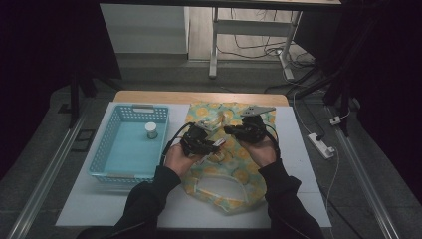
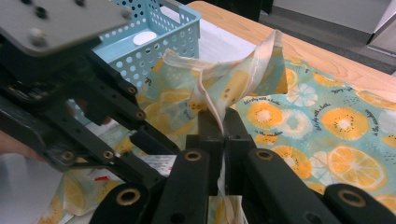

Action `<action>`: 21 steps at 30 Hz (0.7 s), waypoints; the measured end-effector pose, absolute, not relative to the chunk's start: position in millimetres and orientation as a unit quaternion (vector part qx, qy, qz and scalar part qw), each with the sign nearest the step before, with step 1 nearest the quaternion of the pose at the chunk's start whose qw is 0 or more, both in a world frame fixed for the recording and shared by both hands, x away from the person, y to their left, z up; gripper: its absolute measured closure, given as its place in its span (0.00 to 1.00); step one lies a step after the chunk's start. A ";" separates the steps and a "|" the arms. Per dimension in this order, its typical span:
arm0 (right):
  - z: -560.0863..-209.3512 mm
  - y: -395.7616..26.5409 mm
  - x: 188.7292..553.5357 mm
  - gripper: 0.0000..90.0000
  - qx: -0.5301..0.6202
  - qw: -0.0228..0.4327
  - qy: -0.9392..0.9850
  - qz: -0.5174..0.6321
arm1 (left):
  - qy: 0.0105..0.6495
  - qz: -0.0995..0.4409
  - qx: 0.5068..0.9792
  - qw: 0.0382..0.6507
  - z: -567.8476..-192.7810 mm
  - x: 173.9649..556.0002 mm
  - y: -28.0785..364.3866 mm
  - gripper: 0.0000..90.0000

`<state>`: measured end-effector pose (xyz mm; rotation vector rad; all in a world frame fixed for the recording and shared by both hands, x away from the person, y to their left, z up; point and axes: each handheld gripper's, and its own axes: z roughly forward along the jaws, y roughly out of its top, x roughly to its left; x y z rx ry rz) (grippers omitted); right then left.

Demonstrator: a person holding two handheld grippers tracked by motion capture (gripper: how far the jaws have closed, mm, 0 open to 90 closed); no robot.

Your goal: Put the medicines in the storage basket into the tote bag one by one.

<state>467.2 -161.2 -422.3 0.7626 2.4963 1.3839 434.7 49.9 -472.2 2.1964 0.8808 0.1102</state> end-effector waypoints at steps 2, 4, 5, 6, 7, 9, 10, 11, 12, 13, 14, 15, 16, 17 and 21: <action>-422.3 -161.2 467.2 1.00 0.258 0.094 0.841 0.466 | 0.345 0.048 0.860 0.372 -475.3 437.9 47.3 0.79; -421.9 -161.5 467.2 1.00 0.259 0.096 0.841 0.466 | 0.349 0.053 0.860 0.368 -477.9 440.8 45.0 0.79; -421.8 -161.7 467.2 1.00 0.260 0.096 0.840 0.467 | 0.350 0.055 0.860 0.368 -478.9 442.1 44.3 0.79; -421.7 -161.9 467.3 1.00 0.261 0.097 0.839 0.467 | 0.351 0.055 0.859 0.370 -480.1 443.6 44.0 0.79; -421.7 -162.0 467.3 1.00 0.262 0.097 0.839 0.467 | 0.352 0.055 0.858 0.370 -481.4 445.0 43.6 0.79; -422.1 -162.2 467.7 1.00 0.263 0.098 0.839 0.467 | 0.354 0.058 0.858 0.368 -484.8 447.3 42.9 0.79; -422.4 -162.1 467.7 1.00 0.264 0.097 0.839 0.466 | 0.356 0.058 0.858 0.367 -486.9 448.5 42.7 0.79; -422.9 -162.0 467.9 1.00 0.264 0.097 0.840 0.464 | 0.357 0.060 0.858 0.365 -489.0 449.7 42.7 0.79; -423.5 -161.6 468.0 1.00 0.264 0.098 0.840 0.465 | 0.359 0.062 0.856 0.365 -491.3 450.6 42.5 0.79; -423.8 -161.4 468.1 1.00 0.264 0.098 0.840 0.464 | 0.361 0.061 0.856 0.366 -493.6 452.0 42.5 0.79; -423.9 -161.3 468.1 1.00 0.265 0.098 0.840 0.464 | 0.362 0.060 0.856 0.365 -495.5 453.1 42.5 0.79; -423.9 -161.2 468.1 1.00 0.265 0.098 0.839 0.464 | 0.363 0.063 0.854 0.367 -497.4 454.0 42.0 0.79; -423.8 -161.2 468.1 1.00 0.265 0.099 0.839 0.465 | 0.363 0.063 0.855 0.365 -498.6 455.2 41.9 0.79; -423.7 -161.3 468.2 1.00 0.265 0.099 0.839 0.465 | 0.363 0.064 0.856 0.363 -499.5 456.2 41.6 0.79; -424.0 -161.9 468.7 1.00 0.266 0.099 0.839 0.464 | 0.367 0.071 0.852 0.367 -501.3 459.5 40.0 0.79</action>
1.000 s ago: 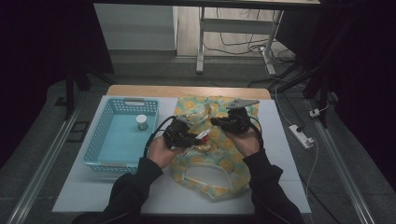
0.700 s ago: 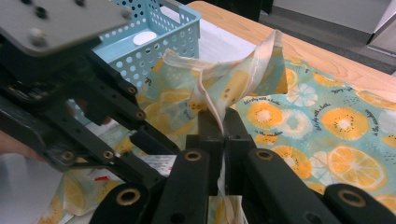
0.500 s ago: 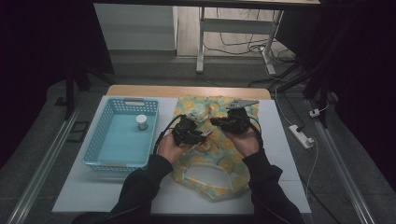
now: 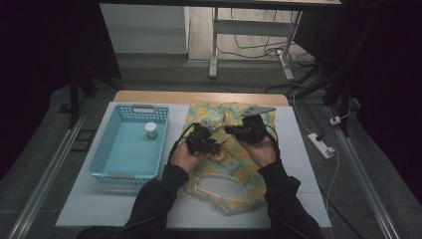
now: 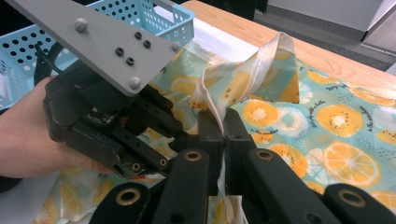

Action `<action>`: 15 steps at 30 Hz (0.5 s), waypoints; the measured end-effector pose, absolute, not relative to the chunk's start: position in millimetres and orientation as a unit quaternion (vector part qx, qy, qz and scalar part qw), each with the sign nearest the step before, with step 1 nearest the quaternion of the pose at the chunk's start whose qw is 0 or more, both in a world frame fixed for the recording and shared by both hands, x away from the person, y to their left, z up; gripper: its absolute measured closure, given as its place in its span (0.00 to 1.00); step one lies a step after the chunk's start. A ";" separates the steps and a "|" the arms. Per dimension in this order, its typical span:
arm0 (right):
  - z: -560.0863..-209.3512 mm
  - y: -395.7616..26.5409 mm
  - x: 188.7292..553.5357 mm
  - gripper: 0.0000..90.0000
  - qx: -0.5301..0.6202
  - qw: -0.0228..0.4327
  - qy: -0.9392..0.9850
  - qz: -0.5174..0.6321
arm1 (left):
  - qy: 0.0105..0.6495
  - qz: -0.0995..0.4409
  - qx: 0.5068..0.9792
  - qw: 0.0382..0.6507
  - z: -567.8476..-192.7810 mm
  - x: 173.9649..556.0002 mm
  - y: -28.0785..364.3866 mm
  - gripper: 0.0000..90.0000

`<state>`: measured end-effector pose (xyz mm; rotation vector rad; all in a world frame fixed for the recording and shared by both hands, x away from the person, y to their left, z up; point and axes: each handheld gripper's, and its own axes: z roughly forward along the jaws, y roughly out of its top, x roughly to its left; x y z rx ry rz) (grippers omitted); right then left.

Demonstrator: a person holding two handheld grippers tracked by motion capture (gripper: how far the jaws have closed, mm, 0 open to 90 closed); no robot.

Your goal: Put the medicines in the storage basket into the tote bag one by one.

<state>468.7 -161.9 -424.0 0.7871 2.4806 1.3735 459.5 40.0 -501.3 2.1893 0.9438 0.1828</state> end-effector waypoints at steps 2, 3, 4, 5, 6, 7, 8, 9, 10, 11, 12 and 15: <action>-423.6 -161.7 468.5 1.00 0.266 0.099 0.839 0.464 | 0.368 0.077 0.850 0.368 -501.2 460.5 39.8 0.78; -423.5 -161.5 468.2 1.00 0.265 0.099 0.839 0.465 | 0.368 0.081 0.849 0.372 -500.5 460.7 40.2 0.74; -423.2 -161.5 468.0 1.00 0.265 0.099 0.839 0.465 | 0.371 0.085 0.846 0.374 -499.4 460.6 40.5 0.69; -423.1 -161.5 467.8 1.00 0.265 0.100 0.839 0.464 | 0.371 0.087 0.844 0.376 -498.4 460.4 40.6 0.66; -423.0 -161.7 467.8 1.00 0.265 0.099 0.839 0.464 | 0.370 0.089 0.844 0.377 -497.1 460.0 40.8 0.64; -423.0 -162.2 468.2 1.00 0.265 0.100 0.839 0.465 | 0.369 0.092 0.844 0.379 -496.0 459.3 41.1 0.61; -423.2 -162.7 468.6 1.00 0.267 0.099 0.838 0.465 | 0.368 0.090 0.844 0.380 -495.0 458.7 41.5 0.58; -423.6 -163.3 469.0 1.00 0.267 0.099 0.838 0.466 | 0.367 0.088 0.844 0.381 -494.3 458.2 41.7 0.56; -423.6 -164.0 469.3 1.00 0.268 0.099 0.838 0.466 | 0.366 0.089 0.845 0.380 -493.6 457.3 41.5 0.54; -423.8 -164.3 469.5 1.00 0.269 0.098 0.837 0.466 | 0.363 0.090 0.846 0.379 -492.9 456.4 41.4 0.51; -423.9 -164.5 469.6 1.00 0.269 0.098 0.837 0.467 | 0.361 0.087 0.848 0.379 -492.1 455.5 41.4 0.48; -422.8 -165.1 469.5 1.00 0.269 0.099 0.837 0.466 | 0.356 0.088 0.850 0.378 -488.6 452.1 43.2 0.42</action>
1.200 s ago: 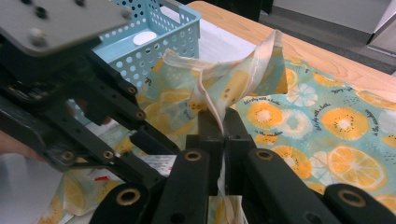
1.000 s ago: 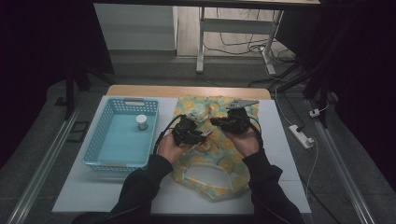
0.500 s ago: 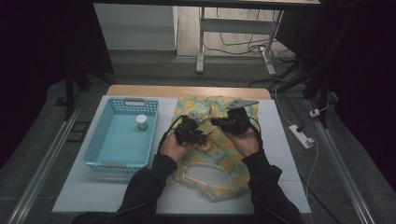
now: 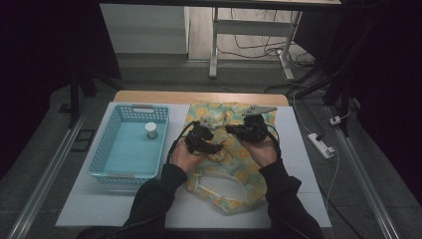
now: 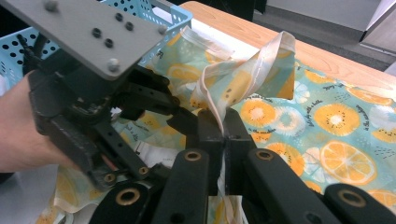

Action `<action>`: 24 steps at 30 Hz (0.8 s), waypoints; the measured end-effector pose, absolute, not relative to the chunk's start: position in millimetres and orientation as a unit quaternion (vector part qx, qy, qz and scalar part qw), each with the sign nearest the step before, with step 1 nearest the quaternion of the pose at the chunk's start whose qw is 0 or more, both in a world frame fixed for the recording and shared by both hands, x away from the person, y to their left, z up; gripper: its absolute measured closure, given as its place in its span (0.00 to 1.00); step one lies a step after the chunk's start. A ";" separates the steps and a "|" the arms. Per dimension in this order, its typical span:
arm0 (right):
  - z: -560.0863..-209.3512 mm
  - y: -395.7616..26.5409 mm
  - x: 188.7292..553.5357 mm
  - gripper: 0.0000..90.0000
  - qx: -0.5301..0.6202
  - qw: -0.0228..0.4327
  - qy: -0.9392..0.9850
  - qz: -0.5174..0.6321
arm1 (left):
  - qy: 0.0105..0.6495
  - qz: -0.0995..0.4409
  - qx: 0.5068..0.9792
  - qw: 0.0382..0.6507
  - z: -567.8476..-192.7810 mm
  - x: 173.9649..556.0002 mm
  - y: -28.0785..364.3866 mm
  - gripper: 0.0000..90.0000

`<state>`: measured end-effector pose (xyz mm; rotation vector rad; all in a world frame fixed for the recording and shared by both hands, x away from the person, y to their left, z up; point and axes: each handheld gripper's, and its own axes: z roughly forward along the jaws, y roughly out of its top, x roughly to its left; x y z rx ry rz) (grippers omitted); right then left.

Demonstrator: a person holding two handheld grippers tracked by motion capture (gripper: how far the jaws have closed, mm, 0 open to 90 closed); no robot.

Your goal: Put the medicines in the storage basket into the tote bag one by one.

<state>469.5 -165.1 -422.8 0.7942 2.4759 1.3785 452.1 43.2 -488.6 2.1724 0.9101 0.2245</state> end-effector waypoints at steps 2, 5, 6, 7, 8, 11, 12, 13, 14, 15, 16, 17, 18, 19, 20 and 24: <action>-422.6 -164.8 469.5 1.00 0.268 0.099 0.837 0.467 | 0.356 0.084 0.849 0.381 -486.3 450.3 44.8 0.38; -423.2 -164.3 469.5 1.00 0.268 0.099 0.837 0.467 | 0.356 0.072 0.846 0.391 -483.7 446.7 48.1 0.33; -423.2 -164.3 469.5 1.00 0.267 0.099 0.838 0.466 | 0.356 0.069 0.846 0.392 -483.0 445.5 48.8 0.32; -423.4 -164.2 469.6 1.00 0.267 0.098 0.838 0.466 | 0.352 0.065 0.848 0.391 -482.2 444.4 49.3 0.30; -423.3 -164.2 469.5 1.00 0.267 0.099 0.838 0.466 | 0.351 0.065 0.849 0.390 -481.4 442.9 49.6 0.29; -422.8 -164.2 469.0 1.00 0.266 0.099 0.838 0.466 | 0.350 0.054 0.846 0.398 -477.5 438.3 52.0 0.26; -422.5 -164.4 468.9 1.00 0.266 0.099 0.838 0.466 | 0.349 0.053 0.845 0.401 -475.9 436.9 53.1 0.25; -422.4 -164.6 469.1 1.00 0.267 0.099 0.838 0.466 | 0.349 0.056 0.844 0.403 -474.1 435.4 54.1 0.24; -422.4 -164.8 469.2 1.00 0.267 0.099 0.838 0.466 | 0.349 0.056 0.844 0.403 -472.4 434.3 54.9 0.23; -422.5 -164.7 469.1 1.00 0.267 0.099 0.838 0.466 | 0.349 0.056 0.845 0.402 -470.5 433.3 55.6 0.23; -422.7 -164.6 469.2 1.00 0.267 0.099 0.838 0.466 | 0.348 0.057 0.845 0.402 -468.5 431.8 56.6 0.21; -423.0 -164.3 469.2 1.00 0.267 0.100 0.838 0.466 | 0.346 0.055 0.844 0.407 -467.2 430.7 57.9 0.20; -423.1 -164.2 469.3 1.00 0.266 0.100 0.839 0.465 | 0.346 0.052 0.842 0.410 -466.1 429.7 59.1 0.18; -423.3 -163.9 469.3 1.00 0.266 0.099 0.839 0.465 | 0.346 0.050 0.842 0.412 -465.4 428.8 60.2 0.17; -423.5 -163.6 469.3 1.00 0.265 0.098 0.839 0.465 | 0.345 0.051 0.842 0.411 -464.6 427.8 61.4 0.15; -423.2 -163.4 468.9 1.00 0.265 0.099 0.840 0.464 | 0.346 0.047 0.840 0.416 -461.4 424.6 67.6 0.10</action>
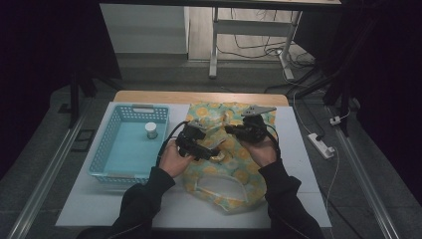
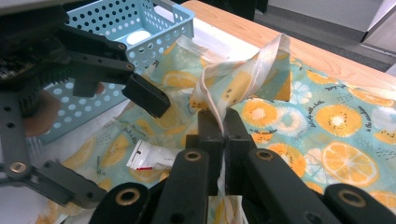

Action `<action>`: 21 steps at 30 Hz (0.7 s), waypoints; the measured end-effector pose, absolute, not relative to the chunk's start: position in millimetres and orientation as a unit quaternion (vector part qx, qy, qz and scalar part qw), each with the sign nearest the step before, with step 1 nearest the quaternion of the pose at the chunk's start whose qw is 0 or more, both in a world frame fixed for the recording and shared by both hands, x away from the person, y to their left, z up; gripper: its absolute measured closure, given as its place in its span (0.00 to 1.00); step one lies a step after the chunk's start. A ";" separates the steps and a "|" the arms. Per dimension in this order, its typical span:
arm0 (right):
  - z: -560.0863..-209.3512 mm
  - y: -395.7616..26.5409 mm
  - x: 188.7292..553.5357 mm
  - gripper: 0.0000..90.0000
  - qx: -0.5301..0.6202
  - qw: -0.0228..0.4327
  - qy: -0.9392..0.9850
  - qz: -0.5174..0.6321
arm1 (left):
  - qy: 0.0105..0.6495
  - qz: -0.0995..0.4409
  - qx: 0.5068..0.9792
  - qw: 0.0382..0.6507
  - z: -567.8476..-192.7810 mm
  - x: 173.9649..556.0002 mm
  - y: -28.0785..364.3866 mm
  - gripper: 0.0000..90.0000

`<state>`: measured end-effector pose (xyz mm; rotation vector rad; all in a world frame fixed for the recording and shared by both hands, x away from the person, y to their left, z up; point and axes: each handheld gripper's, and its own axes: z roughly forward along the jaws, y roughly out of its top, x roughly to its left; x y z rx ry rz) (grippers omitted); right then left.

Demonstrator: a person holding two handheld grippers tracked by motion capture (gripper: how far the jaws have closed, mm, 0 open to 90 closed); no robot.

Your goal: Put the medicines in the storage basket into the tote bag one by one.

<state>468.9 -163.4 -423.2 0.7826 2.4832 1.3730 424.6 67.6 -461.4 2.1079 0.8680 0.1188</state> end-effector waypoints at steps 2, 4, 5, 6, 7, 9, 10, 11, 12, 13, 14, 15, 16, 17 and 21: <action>-422.7 -163.8 468.7 1.00 0.266 0.099 0.839 0.465 | 0.344 0.049 0.840 0.418 -458.9 423.0 70.6 0.08; -422.4 -163.8 468.6 1.00 0.267 0.099 0.838 0.466 | 0.343 0.047 0.839 0.421 -456.4 421.3 73.1 0.07; -422.2 -163.9 468.6 1.00 0.267 0.099 0.837 0.467 | 0.341 0.046 0.840 0.420 -455.4 420.7 74.5 0.06; -422.1 -163.8 468.6 1.00 0.267 0.099 0.837 0.467 | 0.340 0.044 0.840 0.421 -454.6 420.0 75.7 0.05; -422.2 -163.5 468.4 1.00 0.267 0.099 0.837 0.467 | 0.337 0.041 0.842 0.420 -454.2 419.4 77.1 0.04; -422.5 -163.3 468.5 1.00 0.266 0.099 0.838 0.466 | 0.333 0.040 0.847 0.413 -453.6 418.2 80.1 0.03; -422.5 -163.3 468.4 1.00 0.266 0.099 0.839 0.464 | 0.332 0.042 0.847 0.412 -453.6 417.6 82.3 0.03; -422.7 -163.0 468.3 1.00 0.266 0.099 0.839 0.464 | 0.333 0.042 0.847 0.412 -453.9 417.1 84.8 0.02; -422.8 -162.9 468.2 1.00 0.266 0.099 0.840 0.463 | 0.334 0.041 0.847 0.411 -454.0 416.8 87.6 0.02; -422.9 -162.8 468.2 1.00 0.266 0.099 0.840 0.463 | 0.337 0.043 0.846 0.412 -454.1 416.2 90.5 0.02; -422.8 -162.6 468.2 1.00 0.266 0.099 0.840 0.463 | 0.338 0.044 0.844 0.413 -454.1 415.7 93.3 0.02; -422.7 -162.5 468.1 1.00 0.265 0.099 0.840 0.463 | 0.339 0.044 0.845 0.412 -454.0 415.2 95.8 0.02; -422.7 -162.4 467.9 1.00 0.266 0.098 0.840 0.463 | 0.341 0.046 0.844 0.411 -453.7 414.6 98.3 0.02; -422.7 -162.4 468.0 1.00 0.265 0.098 0.840 0.463 | 0.342 0.048 0.843 0.412 -453.2 413.8 100.9 0.02; -423.4 -161.8 468.1 1.00 0.264 0.098 0.840 0.464 | 0.347 0.051 0.840 0.414 -451.2 412.4 110.1 0.01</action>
